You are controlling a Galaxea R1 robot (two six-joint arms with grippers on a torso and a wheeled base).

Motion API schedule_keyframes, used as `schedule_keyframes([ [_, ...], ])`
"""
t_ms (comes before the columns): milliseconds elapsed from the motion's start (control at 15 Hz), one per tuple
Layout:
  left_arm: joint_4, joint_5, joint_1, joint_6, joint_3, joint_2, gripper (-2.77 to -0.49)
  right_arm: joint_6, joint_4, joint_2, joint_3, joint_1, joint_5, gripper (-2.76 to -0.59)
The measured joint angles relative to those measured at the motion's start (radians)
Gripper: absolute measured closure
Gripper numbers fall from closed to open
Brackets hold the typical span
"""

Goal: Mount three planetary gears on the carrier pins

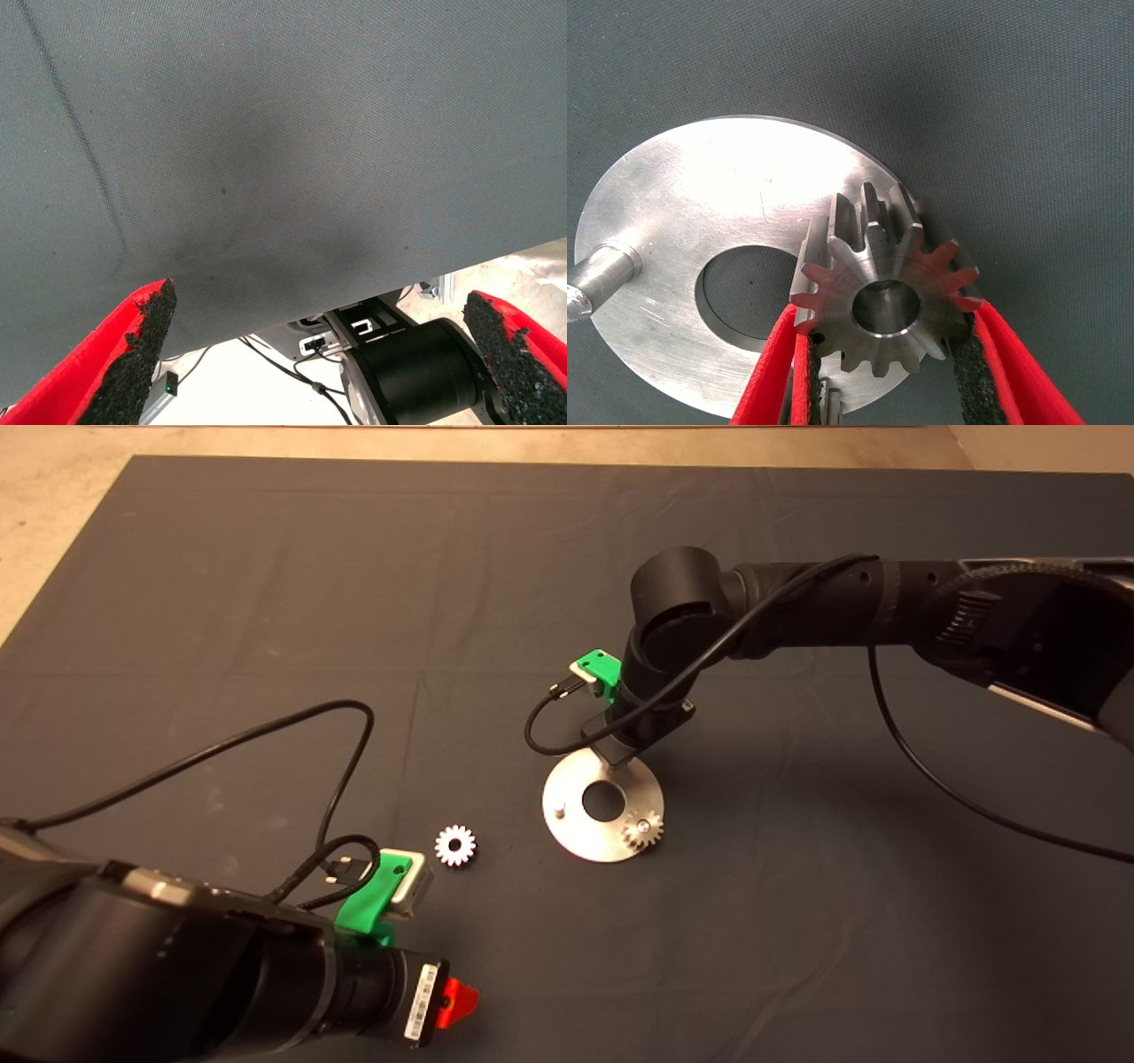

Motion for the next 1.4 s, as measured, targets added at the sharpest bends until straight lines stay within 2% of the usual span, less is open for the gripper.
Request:
schedule_keyframes([
  [533,0.000,0.000,0.000,0.000,0.000,0.000,-2.34,0.000,0.000,-0.001,0.000,0.000,0.001,-0.82],
  [800,0.000,0.000,0.000,0.000,0.000,0.000,-2.34,0.000,0.000,-0.002,0.000,0.000,0.002,-0.90],
  [1067,0.000,0.000,0.000,0.000,0.000,0.000,-2.34,-0.001,0.000,-0.003,0.001,0.001,0.007,-1.06],
  [1267,0.000,0.000,0.000,0.000,0.000,0.000,-2.34,-0.001,0.000,-0.003,0.008,0.001,0.007,-1.33],
  [1400,0.000,0.000,0.000,0.000,0.000,0.000,-2.34,0.000,0.000,-0.003,0.010,0.001,0.007,-1.34],
])
